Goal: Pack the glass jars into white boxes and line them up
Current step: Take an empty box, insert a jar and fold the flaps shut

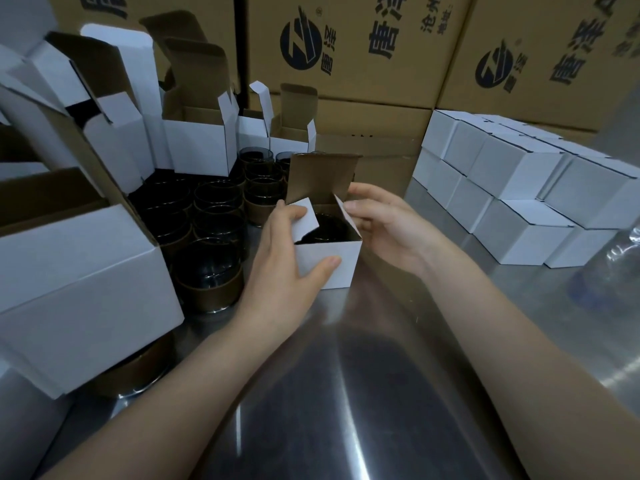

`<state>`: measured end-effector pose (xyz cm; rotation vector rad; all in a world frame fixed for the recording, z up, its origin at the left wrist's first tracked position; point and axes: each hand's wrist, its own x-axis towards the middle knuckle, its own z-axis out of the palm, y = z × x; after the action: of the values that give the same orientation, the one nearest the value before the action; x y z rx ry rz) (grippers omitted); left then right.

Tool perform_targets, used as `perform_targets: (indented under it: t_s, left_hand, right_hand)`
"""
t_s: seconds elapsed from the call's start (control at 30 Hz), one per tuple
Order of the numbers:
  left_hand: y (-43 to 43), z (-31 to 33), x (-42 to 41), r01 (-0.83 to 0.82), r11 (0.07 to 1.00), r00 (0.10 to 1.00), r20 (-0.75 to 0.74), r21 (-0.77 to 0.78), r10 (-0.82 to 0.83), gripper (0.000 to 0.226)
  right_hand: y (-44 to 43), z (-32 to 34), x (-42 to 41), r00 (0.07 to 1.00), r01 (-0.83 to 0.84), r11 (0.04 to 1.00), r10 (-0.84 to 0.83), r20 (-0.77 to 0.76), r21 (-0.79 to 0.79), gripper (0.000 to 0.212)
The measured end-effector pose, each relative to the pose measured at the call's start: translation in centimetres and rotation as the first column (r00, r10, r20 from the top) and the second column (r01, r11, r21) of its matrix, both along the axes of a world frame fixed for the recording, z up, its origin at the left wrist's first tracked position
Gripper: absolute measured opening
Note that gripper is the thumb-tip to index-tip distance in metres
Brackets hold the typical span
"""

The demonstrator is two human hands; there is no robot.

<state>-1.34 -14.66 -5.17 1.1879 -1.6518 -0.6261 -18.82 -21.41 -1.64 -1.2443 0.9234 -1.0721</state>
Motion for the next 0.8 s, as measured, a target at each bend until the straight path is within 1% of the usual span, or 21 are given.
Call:
perform_targets:
  t_s: [0.1,0.2,0.33,0.4,0.5,0.63,0.73,0.8]
  left_hand:
    - [0.0,0.1,0.0,-0.013,1.000,1.000,0.027,-0.011,0.013,0.057]
    - [0.1,0.2,0.0,-0.015,1.000,1.000,0.020,0.000,0.015,0.055]
    - [0.2,0.5,0.2,0.018,1.000,0.993,-0.114,0.012,-0.016,0.034]
    - [0.0,0.6,0.4,0.013,1.000,0.987,-0.159,0.022,-0.010,0.022]
    - [-0.4,0.6,0.4,0.008,0.997,0.967,-0.255,0.082,0.014,0.010]
    - [-0.6,0.8,0.2,0.065,0.990,0.912,-0.411,0.127,-0.007,0.016]
    - [-0.7,0.9,0.1,0.116,0.985,0.855,-0.517,0.128,-0.034,0.032]
    - [-0.8,0.9,0.1,0.137,0.983,0.845,-0.532,0.122,-0.052,0.043]
  right_hand:
    - [0.1,-0.2,0.3,1.000,-0.013,1.000,0.013,-0.017,-0.001,0.030]
    - [0.1,-0.4,0.4,0.999,-0.020,1.000,0.020,-0.030,-0.003,0.029]
    - [0.0,-0.4,0.5,0.998,-0.022,0.999,0.021,-0.057,-0.025,0.032]
    - [0.0,-0.4,0.6,0.998,-0.026,0.999,0.024,-0.063,-0.030,0.032]
    - [0.1,-0.3,0.7,0.996,-0.031,0.999,0.027,-0.090,-0.041,0.030]
    - [0.2,-0.1,0.6,0.991,-0.031,0.997,0.022,-0.131,-0.067,0.029]
    - [0.2,0.1,0.5,0.981,-0.029,0.996,0.012,-0.196,-0.088,0.029]
    - [0.3,0.3,0.5,0.965,-0.022,0.994,-0.006,-0.264,-0.104,0.028]
